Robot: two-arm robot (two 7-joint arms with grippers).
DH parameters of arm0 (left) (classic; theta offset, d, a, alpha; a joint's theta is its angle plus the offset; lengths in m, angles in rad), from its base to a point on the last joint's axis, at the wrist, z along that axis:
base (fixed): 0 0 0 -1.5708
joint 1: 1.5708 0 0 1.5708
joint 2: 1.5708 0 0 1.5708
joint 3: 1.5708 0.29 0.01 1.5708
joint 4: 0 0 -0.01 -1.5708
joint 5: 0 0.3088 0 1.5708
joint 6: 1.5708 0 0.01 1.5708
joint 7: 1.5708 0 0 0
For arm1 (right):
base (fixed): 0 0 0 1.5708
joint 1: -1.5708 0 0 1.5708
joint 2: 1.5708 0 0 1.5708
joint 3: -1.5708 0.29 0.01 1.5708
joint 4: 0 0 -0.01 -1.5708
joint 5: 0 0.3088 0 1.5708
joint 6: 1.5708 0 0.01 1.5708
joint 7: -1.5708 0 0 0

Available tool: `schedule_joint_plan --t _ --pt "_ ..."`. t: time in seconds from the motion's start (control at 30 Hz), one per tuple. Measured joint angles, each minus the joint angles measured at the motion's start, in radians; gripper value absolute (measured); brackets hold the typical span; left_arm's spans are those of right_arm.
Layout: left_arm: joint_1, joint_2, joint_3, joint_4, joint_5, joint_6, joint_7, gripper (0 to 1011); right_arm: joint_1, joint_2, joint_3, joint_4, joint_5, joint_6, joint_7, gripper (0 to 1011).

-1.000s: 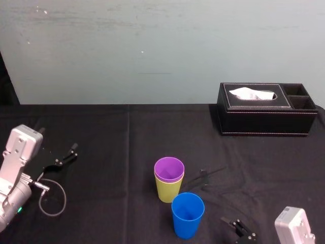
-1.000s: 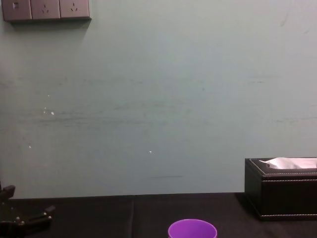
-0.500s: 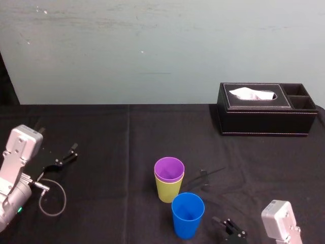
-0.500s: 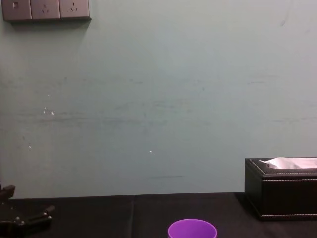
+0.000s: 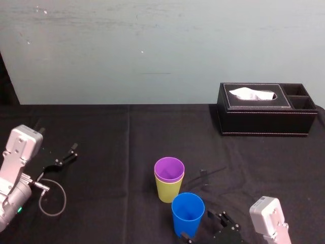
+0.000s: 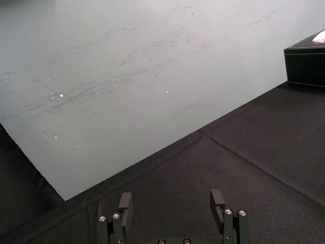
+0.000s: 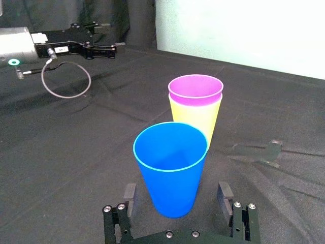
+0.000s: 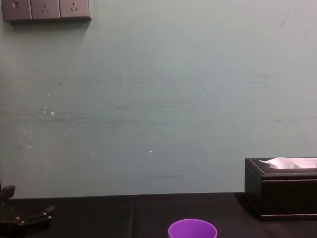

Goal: Stack the three plastic cups sequentially using one hand.

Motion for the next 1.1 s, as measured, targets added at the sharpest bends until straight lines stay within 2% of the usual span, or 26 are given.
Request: schedule_joint_plan --t 0.43,1.1 --pt "0.0 0.0 0.0 0.0 0.0 0.0 0.0 1000 0.013 -0.046 0.002 0.027 -0.027 -0.022 -0.009 1003" --pt "0.0 0.0 0.0 0.0 0.0 0.0 0.0 1000 0.037 -0.076 -0.004 0.048 -0.061 -0.025 -0.011 1003"
